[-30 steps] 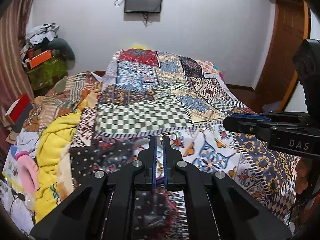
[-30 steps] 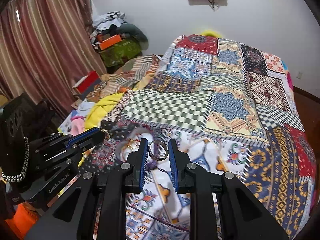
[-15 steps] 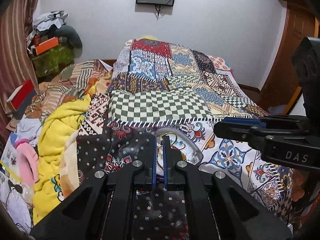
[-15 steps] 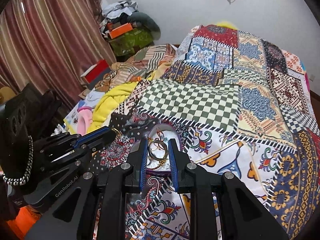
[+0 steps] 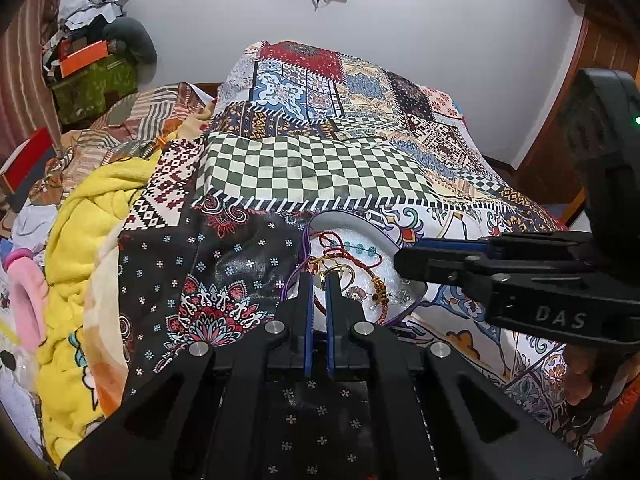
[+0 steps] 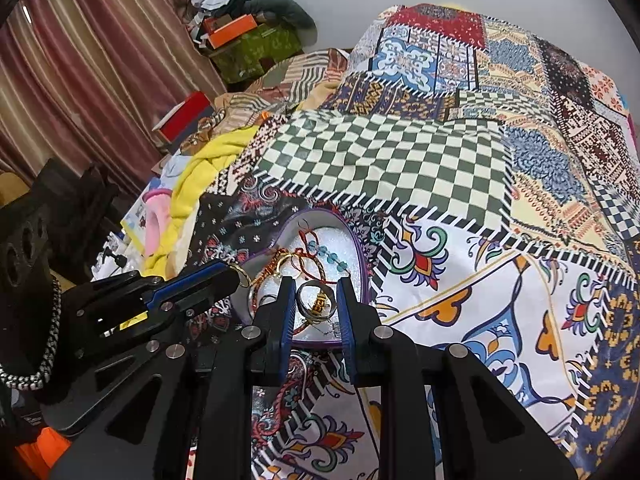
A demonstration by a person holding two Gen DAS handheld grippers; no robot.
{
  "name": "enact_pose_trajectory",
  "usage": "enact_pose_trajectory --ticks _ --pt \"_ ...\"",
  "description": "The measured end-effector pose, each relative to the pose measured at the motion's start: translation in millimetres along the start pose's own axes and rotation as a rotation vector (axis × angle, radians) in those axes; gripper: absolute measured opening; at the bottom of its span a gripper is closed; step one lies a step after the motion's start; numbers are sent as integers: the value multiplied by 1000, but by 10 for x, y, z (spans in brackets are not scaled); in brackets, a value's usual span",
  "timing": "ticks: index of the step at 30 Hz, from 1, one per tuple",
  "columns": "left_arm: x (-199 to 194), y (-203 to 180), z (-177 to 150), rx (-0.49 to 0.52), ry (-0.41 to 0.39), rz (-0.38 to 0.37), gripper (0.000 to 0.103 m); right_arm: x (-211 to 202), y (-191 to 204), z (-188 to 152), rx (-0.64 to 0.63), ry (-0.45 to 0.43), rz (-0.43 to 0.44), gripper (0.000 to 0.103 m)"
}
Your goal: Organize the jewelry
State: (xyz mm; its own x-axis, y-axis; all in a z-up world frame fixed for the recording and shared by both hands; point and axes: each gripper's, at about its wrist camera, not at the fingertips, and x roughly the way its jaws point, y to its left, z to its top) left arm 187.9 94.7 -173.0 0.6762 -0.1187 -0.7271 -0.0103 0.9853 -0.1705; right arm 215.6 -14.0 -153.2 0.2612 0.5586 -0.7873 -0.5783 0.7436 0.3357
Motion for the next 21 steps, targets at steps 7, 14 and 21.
enact_pose_trajectory --ticks 7,14,21 --pt "55 -46 -2 21 2 -2 4 100 -12 7 -13 19 -7 19" --pt "77 -24 23 18 -1 8 4 133 -15 13 -22 22 1 19" --pt "11 -40 53 30 -10 15 4 135 -44 23 7 50 30 19"
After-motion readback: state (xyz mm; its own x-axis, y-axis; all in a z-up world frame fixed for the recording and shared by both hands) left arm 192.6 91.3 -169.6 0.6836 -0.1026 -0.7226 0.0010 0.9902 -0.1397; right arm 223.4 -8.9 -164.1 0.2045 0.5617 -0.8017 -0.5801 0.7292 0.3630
